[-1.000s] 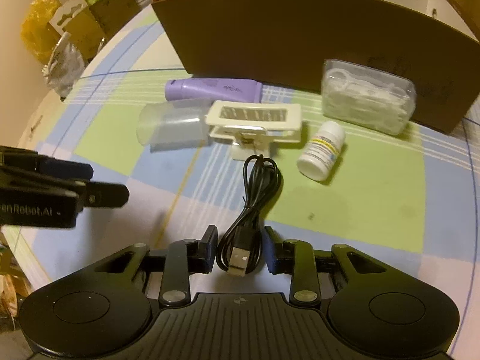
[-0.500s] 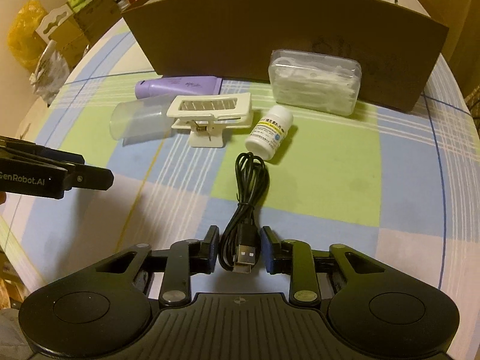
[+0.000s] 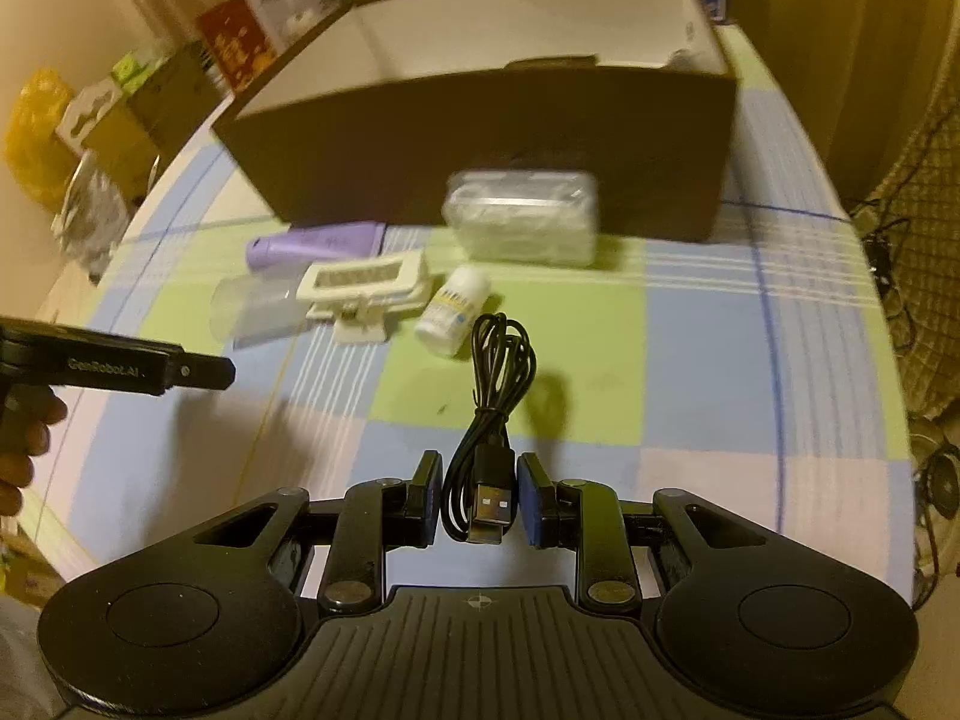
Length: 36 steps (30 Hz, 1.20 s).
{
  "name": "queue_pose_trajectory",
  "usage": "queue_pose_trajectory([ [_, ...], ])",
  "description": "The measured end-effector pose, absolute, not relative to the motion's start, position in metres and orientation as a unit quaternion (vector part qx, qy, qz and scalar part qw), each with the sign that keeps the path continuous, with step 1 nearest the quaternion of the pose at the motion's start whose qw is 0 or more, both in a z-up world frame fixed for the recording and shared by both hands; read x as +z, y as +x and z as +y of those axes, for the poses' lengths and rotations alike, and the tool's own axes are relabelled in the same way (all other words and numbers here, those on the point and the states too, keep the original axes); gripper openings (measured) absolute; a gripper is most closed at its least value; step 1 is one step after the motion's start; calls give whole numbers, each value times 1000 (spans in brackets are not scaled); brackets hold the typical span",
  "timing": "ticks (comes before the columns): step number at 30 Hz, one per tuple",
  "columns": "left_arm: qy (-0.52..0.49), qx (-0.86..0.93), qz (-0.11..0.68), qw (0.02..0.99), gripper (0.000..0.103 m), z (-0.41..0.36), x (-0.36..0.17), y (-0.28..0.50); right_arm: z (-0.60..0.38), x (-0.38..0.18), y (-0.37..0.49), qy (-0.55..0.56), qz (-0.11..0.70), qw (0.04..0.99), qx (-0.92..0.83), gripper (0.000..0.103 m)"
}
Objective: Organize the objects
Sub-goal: 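Grasp the clear plastic cup with the left tool while the right tool holds the cable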
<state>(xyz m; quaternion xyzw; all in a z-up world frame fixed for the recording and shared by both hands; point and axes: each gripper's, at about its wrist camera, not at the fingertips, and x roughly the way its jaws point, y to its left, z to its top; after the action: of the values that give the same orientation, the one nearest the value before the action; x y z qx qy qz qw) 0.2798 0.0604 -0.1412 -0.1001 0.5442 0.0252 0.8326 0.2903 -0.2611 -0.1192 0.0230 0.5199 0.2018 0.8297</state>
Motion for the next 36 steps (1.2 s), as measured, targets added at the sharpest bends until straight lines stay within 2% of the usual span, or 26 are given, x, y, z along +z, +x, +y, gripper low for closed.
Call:
queue_pose_trajectory([
  [5,-108,31,535,838,60,60,-146,298,-271,-115,298,42,512,839,181,23],
  [8,-105,39,527,843,70,60,-150,307,-275,-116,303,49,511,842,169,24],
  [12,-102,48,523,845,74,60,-155,316,-282,-117,306,60,509,844,156,24],
  [30,-35,41,531,846,76,70,-171,334,-297,-123,322,70,515,845,126,24],
  [32,-32,37,530,847,75,70,-172,336,-297,-123,322,70,515,845,125,23],
  [34,-31,30,527,849,68,70,-172,337,-296,-122,322,68,515,845,126,23],
  [36,-27,28,525,850,68,70,-171,337,-295,-121,322,67,514,845,129,23],
])
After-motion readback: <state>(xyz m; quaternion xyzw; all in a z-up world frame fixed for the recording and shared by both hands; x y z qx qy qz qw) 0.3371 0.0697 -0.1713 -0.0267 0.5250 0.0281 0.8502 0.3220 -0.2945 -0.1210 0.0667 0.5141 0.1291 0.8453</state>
